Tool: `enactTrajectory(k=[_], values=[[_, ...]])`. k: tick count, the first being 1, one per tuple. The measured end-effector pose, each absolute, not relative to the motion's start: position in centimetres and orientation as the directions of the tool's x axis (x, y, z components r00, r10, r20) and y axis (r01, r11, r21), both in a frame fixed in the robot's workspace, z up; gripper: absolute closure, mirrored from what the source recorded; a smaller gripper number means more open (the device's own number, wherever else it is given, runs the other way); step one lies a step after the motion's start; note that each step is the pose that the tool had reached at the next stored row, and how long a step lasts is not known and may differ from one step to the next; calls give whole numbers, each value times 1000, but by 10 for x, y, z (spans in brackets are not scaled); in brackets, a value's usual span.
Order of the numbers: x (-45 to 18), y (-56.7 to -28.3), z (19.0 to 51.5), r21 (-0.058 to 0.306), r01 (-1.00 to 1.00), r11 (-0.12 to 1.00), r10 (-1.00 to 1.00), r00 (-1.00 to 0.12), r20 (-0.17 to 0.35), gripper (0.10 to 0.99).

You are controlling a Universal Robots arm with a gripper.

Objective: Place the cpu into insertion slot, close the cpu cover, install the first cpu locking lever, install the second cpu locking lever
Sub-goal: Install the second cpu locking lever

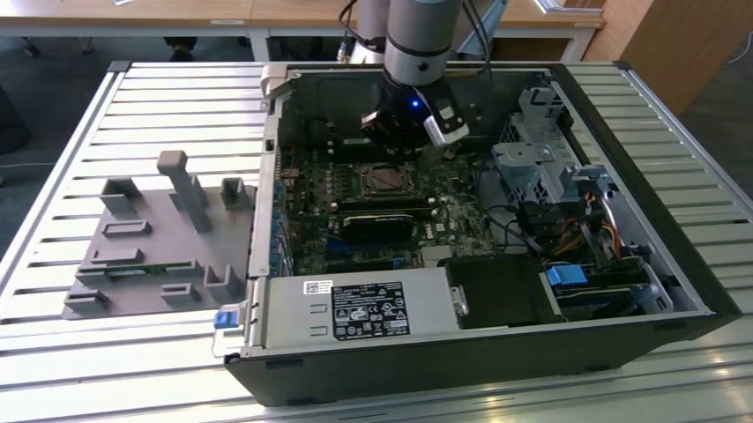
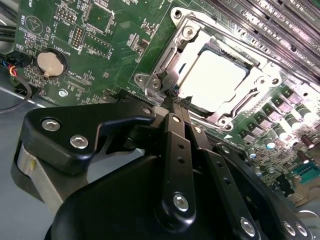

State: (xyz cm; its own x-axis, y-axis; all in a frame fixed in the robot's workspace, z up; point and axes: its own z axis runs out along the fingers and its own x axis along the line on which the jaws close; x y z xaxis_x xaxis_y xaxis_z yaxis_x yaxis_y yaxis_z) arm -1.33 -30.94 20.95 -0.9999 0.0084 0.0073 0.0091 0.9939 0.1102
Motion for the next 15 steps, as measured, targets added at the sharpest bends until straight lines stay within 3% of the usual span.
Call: enactTrajectory(k=[15], values=[[-13, -310, 237, 110, 9, 994, 8, -1000, 7, 973]])
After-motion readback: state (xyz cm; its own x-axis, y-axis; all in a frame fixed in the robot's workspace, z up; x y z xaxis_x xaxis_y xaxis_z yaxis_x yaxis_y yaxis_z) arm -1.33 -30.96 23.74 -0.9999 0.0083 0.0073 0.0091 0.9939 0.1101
